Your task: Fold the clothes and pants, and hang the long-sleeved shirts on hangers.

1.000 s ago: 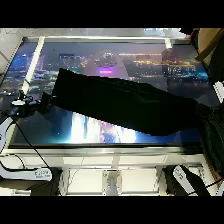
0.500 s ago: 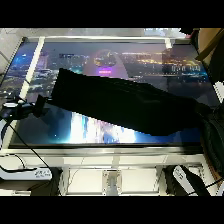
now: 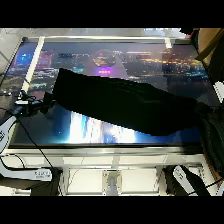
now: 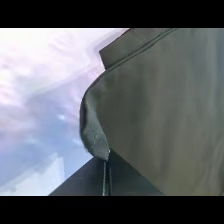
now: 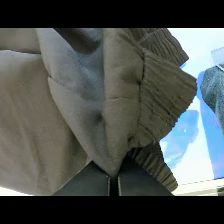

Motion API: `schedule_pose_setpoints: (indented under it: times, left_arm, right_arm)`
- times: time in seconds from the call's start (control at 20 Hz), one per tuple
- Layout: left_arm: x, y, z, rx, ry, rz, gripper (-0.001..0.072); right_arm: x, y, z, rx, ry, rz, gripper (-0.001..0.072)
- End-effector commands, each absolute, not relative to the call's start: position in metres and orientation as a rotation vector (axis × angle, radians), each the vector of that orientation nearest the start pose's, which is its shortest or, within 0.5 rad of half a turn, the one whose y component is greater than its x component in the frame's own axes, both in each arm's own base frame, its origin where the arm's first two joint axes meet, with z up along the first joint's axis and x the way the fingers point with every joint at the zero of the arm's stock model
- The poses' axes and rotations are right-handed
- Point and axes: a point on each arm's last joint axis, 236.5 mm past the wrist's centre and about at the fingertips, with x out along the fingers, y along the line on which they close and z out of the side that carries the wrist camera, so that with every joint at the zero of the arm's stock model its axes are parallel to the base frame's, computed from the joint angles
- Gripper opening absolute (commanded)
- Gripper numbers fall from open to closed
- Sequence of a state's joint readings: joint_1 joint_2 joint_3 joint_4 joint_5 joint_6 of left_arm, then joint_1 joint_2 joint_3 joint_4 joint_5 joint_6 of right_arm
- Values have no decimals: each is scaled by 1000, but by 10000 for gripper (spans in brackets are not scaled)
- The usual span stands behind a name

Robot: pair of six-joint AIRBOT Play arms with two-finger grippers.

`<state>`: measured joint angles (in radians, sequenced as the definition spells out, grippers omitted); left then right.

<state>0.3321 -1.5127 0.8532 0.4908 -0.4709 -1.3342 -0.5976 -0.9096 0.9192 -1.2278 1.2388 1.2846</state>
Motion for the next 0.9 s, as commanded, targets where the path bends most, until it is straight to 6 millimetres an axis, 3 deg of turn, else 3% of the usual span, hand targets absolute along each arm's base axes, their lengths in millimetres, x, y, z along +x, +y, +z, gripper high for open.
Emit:
schedule_pose_setpoints:
  times: [0.0, 0.2, 0.3, 0.35, 0.45, 0.6, 0.75, 0.85]
  left_arm:
    - [465, 64, -67, -1055, 772, 255, 4]
    - [457, 98, 32, -922, 575, 192, 3]
    - [432, 108, 70, -787, 557, 166, 3]
    - [415, 109, 76, -707, 590, 160, 3]
    - [373, 114, 61, -626, 718, 212, 3]
    - [322, 112, 9, -602, 867, 297, 3]
    - [292, 96, -42, -651, 966, 315, 3]
    - [283, 92, -57, -663, 989, 326, 3]
  right_arm:
    - [283, -121, 62, 311, 1105, -189, 18]
    - [288, -142, 116, 205, 1040, -243, 18]
    - [291, -144, 137, 186, 1006, -246, 18]
    - [289, -142, 136, 188, 1018, -242, 18]
    - [277, -135, 117, 212, 1089, -224, 18]
    - [240, -127, 62, 216, 1266, -212, 18]
    - [188, -122, 1, 247, 1449, -231, 18]
    - [165, -124, -24, 280, 1519, -262, 18]
